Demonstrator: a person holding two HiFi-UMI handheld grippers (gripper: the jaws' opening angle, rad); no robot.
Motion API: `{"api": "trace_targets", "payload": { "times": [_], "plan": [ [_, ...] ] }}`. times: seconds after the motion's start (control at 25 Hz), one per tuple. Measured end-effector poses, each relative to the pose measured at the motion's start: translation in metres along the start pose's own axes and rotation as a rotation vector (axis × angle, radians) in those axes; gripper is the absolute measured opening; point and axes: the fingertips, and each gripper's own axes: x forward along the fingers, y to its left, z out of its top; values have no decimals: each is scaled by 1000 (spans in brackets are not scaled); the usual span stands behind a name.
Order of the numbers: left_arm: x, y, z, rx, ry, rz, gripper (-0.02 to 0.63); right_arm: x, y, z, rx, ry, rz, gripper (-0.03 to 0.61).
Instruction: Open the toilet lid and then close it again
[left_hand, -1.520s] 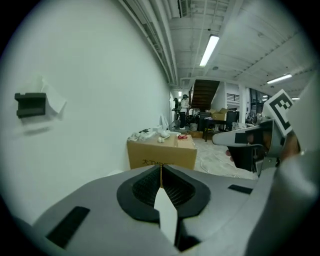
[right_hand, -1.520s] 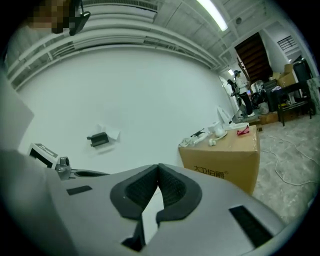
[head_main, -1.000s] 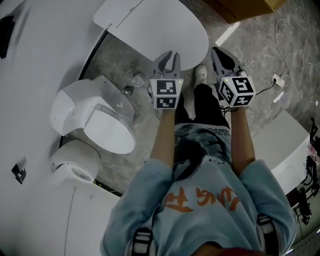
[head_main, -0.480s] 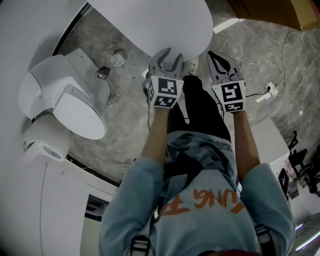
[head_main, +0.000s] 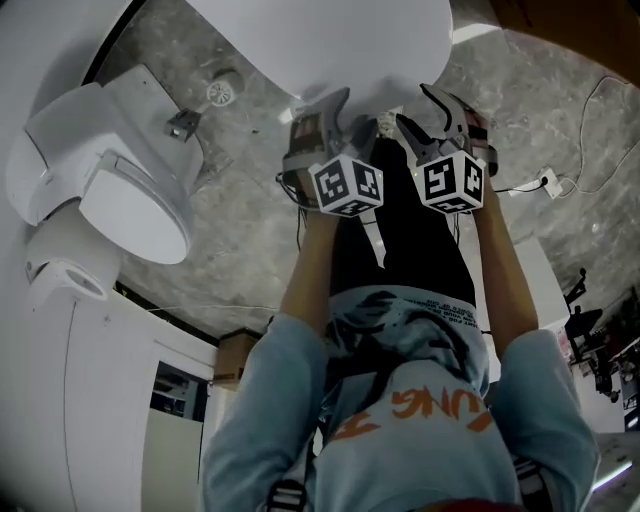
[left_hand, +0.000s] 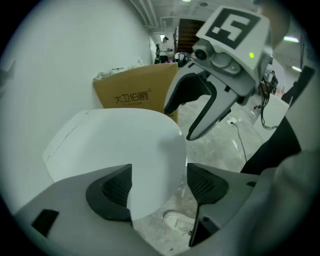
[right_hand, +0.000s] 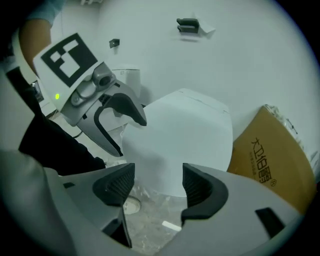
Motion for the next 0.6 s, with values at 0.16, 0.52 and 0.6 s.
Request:
{"api": "trace_targets", "payload": {
  "times": [0.16,0.52,0.6],
  "plan": [
    [11,-6,-22,85,56,58,368,20,15,-18,-181,59,29,376],
    [29,-5,-30,66,76,116,368,51,11,-31,-472,53,-5,381],
    [31,-5,-29,64,77,132,368,53,12,-31,-493,51,4,380]
  ]
}}
